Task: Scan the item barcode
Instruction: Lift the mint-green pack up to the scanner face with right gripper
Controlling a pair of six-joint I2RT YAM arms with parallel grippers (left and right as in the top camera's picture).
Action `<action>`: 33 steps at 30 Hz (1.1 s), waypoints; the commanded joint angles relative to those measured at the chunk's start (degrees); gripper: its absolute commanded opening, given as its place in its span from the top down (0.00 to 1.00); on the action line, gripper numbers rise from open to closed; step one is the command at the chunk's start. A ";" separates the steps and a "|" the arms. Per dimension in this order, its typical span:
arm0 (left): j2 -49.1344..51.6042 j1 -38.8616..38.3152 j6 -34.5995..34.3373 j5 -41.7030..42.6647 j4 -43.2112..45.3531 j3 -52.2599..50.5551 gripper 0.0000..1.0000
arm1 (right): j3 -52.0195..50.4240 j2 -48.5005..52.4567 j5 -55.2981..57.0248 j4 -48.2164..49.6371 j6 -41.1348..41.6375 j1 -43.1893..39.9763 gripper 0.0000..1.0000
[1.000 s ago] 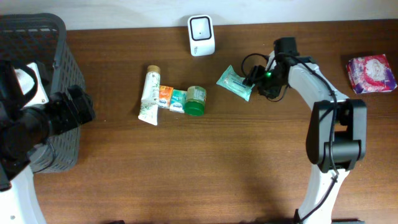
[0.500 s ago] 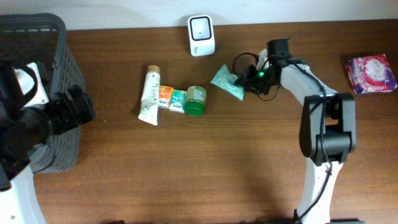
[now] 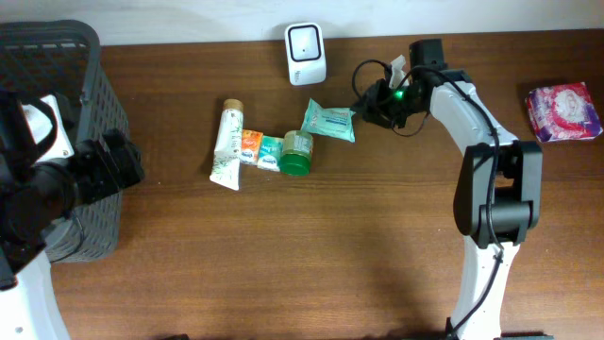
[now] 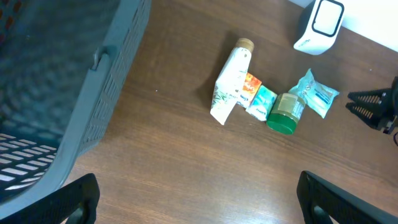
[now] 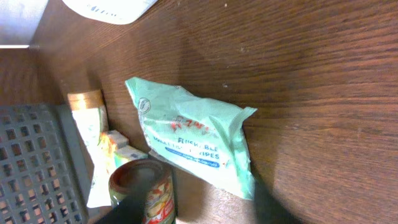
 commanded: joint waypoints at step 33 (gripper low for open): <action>-0.09 0.28 -0.55 0.00 -0.07 -0.13 0.01 | 10.32 -0.04 4.68 28.44 19.26 5.57 0.96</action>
